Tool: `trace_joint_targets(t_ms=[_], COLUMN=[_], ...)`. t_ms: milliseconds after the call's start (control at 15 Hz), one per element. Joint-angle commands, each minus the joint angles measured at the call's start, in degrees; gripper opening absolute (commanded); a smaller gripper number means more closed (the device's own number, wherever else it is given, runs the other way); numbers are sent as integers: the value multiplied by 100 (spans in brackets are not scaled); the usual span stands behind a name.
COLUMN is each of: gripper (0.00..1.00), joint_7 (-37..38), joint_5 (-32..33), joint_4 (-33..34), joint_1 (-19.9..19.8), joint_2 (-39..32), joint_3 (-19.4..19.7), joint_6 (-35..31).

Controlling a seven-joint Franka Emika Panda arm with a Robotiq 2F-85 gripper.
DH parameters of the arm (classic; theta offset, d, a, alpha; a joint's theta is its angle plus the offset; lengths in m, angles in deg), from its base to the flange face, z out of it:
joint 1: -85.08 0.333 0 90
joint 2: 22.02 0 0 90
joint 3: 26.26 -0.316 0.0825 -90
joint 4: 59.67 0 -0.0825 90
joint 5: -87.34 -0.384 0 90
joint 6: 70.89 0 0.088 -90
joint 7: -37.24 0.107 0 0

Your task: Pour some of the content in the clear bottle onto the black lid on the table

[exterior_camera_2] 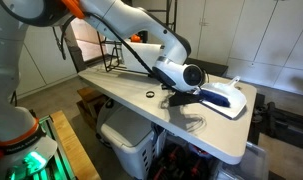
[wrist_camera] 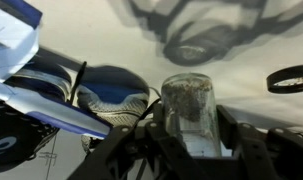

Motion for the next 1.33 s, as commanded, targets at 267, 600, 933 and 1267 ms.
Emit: trace_joint_targets(t_ms=[267,600,933,1267], gripper=[28,28,28,94], joint_7=[104,174,188,208], joint_5=[55,170,207,280], joint_4=[212,238,303,317], joint_1=[45,106,121,111], joint_2=[-285,-402,-417,-395], joint_3=[72,107,107,103], joint_6=[176,105,93,148])
